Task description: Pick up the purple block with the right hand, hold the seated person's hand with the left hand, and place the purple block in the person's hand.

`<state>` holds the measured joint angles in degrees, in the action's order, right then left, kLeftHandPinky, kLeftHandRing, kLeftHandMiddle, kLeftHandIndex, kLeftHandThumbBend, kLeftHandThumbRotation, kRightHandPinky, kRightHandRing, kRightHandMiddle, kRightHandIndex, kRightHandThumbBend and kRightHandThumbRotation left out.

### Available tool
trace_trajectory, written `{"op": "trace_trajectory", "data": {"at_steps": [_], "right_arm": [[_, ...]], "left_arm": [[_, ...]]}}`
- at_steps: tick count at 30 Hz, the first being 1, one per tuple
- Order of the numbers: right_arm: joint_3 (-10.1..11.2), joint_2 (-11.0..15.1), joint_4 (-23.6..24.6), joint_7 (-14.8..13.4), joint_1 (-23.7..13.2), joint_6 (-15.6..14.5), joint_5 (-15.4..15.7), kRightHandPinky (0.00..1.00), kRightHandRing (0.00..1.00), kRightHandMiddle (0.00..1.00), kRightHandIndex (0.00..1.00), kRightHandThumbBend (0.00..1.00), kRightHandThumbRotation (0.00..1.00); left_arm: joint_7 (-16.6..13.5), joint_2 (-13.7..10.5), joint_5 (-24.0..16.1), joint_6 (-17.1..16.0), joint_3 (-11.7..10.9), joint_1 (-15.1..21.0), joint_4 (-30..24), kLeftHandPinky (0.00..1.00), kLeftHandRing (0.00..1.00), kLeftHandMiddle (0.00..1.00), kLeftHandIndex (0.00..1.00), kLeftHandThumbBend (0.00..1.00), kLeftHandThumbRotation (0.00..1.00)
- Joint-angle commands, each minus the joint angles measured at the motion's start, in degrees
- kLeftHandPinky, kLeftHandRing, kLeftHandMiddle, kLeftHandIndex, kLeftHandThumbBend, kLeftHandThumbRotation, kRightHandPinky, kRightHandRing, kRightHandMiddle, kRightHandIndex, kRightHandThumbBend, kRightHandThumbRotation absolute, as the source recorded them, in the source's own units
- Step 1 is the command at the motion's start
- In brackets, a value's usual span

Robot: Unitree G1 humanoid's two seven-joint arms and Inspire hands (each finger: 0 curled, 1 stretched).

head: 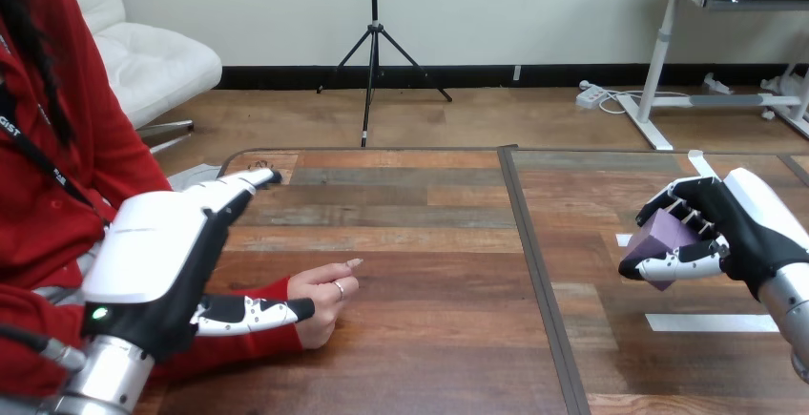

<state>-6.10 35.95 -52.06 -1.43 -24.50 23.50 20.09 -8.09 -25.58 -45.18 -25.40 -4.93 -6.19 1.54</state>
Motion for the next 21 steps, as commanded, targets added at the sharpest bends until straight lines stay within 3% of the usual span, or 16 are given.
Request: {"op": "trace_trajectory", "data": {"at_steps": [1, 14, 21], "right_arm": [[1.68, 0.66, 3.16, -0.15, -1.95, 0.59, -1.30, 0.39, 0.41, 0.47, 0.50, 0.65, 0.00], [1.93, 0.59, 2.57, -0.68, -2.22, 1.77, -1.53, 0.39, 0.42, 0.48, 0.50, 0.66, 0.00], [2.00, 0.56, 2.88, -0.82, -2.18, 1.73, -1.56, 0.37, 0.40, 0.46, 0.50, 0.66, 0.00]], "left_arm": [[1.33, -3.19, -0.70, 1.30, 2.21, 5.53, 2.03, 0.72, 0.77, 0.81, 0.79, 1.00, 0.40], [8.58, -6.90, 1.41, 2.89, 5.65, 8.42, 5.16, 0.74, 0.77, 0.78, 0.78, 1.00, 0.44], [9.34, -8.49, 1.23, 1.96, 7.33, 10.07, 7.54, 0.72, 0.75, 0.77, 0.76, 1.00, 0.46]]}}
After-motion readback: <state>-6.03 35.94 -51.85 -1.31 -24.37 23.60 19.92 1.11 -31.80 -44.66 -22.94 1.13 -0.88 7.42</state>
